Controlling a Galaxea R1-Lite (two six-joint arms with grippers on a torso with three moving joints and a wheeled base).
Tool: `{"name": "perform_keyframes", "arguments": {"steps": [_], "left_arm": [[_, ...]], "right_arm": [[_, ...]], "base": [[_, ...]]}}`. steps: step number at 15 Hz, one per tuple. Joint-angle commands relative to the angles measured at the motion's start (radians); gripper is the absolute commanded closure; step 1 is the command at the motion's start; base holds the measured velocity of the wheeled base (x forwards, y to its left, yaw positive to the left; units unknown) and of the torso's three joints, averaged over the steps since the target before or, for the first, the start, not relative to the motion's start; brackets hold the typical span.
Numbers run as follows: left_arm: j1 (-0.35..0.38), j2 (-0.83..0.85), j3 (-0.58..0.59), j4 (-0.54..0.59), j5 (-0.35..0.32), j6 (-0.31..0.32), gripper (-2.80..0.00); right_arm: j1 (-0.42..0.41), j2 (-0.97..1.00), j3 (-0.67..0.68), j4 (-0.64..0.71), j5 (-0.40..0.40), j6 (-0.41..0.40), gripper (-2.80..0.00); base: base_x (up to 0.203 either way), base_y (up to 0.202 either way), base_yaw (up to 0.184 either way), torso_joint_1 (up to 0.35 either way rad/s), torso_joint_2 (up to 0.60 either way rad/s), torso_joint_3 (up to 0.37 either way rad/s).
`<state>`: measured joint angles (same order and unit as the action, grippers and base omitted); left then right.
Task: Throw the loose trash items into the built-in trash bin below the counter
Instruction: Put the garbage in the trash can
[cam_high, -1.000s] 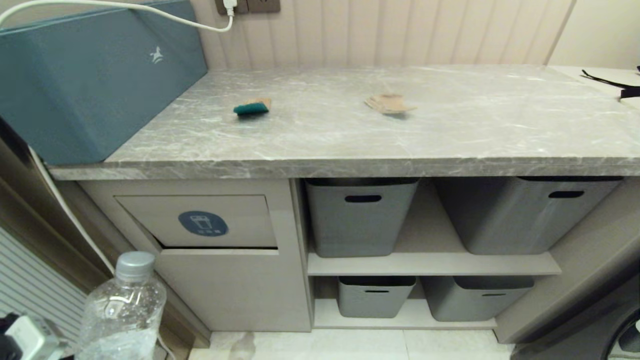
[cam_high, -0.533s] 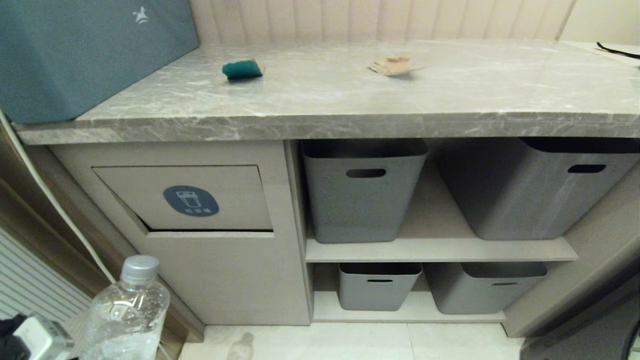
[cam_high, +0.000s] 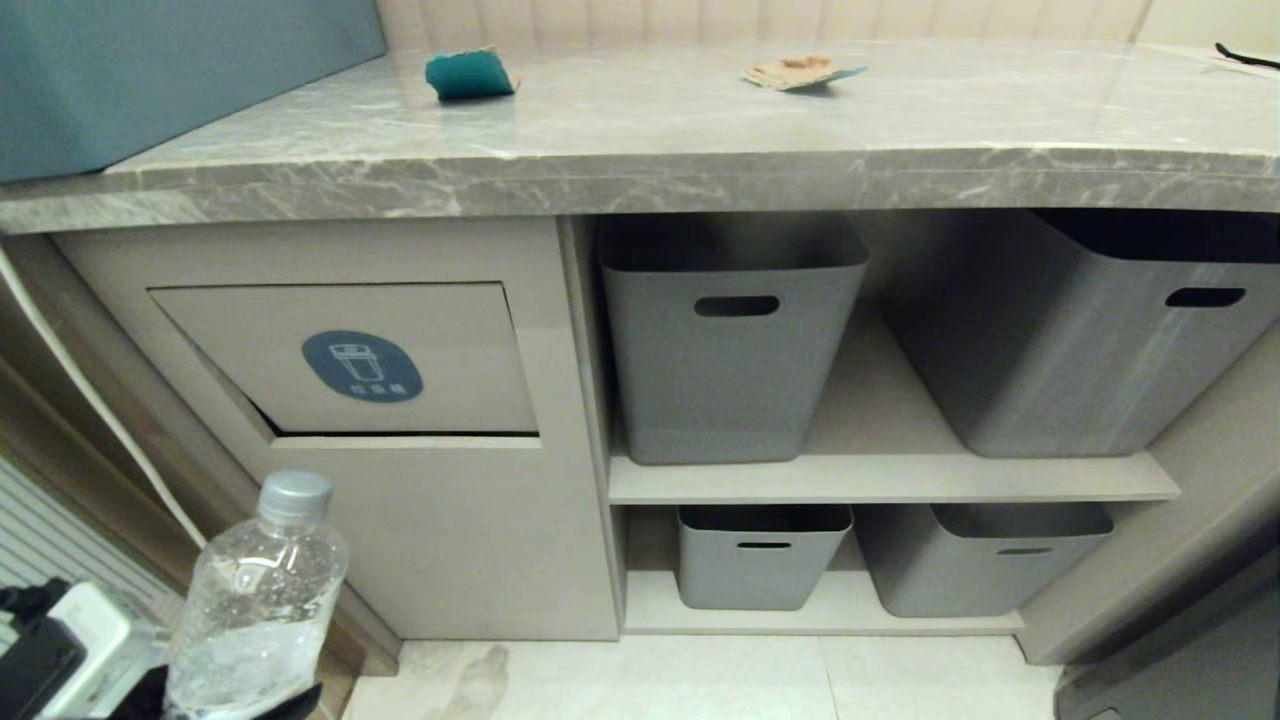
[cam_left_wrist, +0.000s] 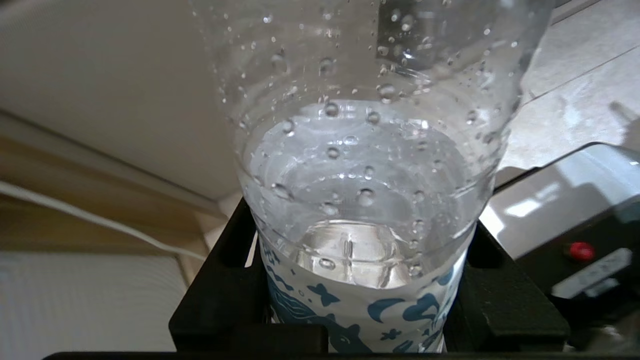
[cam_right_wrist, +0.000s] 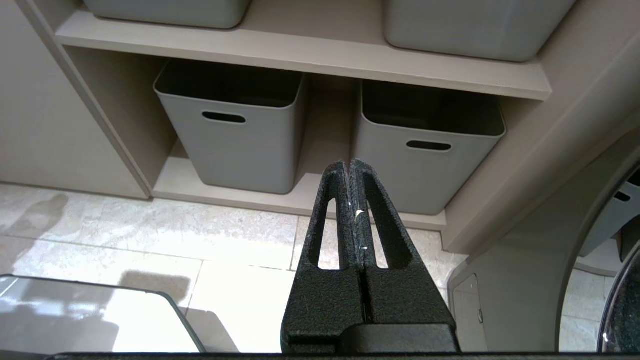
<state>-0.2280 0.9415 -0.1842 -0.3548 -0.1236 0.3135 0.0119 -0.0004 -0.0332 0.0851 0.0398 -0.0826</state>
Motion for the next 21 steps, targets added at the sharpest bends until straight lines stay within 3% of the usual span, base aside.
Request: {"name": "perform_keyframes", "arguments": {"steps": [1,4,7,10,11,13,16,21], "left_arm": [[0.013,0.051,-0.003,-0.065,0.017,0.080,0.00],[0.050,0.121,-0.048,-0.078,0.135,0.235,0.00],[0.066,0.233,-0.122,-0.080,0.151,0.424,0.00],[0.073,0.322,-0.192,-0.111,0.148,0.704,0.00],[0.073,0.366,-0.201,-0.140,0.141,0.755,0.00],[0.073,0.469,-0.205,-0.248,0.114,0.803,0.00],[0.077,0.627,-0.213,-0.503,0.093,0.821,0.00],[0.081,0.741,-0.369,-0.570,0.083,0.824,0.00]], "right_arm": [[0.000,0.000,0.002,-0.001,0.002,-0.009,0.00],[0.000,0.000,0.003,-0.001,0.003,-0.009,0.00],[0.000,0.000,0.001,0.000,0.002,-0.001,0.00],[0.000,0.000,0.001,0.001,0.002,0.000,0.00],[0.000,0.000,0.001,-0.001,0.002,0.000,0.00],[0.000,-0.001,0.003,-0.001,0.000,-0.006,0.00],[0.000,0.000,0.003,0.001,0.000,-0.008,0.00],[0.000,-0.001,0.003,0.000,0.000,-0.007,0.00]], "base": [[0.000,0.000,0.000,0.002,0.02,0.032],[0.000,0.000,0.000,0.000,0.00,0.000],[0.000,0.000,0.000,0.000,0.00,0.000],[0.000,0.000,0.000,0.000,0.00,0.000],[0.000,0.000,0.000,0.000,0.00,0.000],[0.000,0.000,0.000,0.000,0.00,0.000],[0.000,0.000,0.000,0.000,0.00,0.000],[0.000,0.000,0.000,0.000,0.00,0.000]]}}
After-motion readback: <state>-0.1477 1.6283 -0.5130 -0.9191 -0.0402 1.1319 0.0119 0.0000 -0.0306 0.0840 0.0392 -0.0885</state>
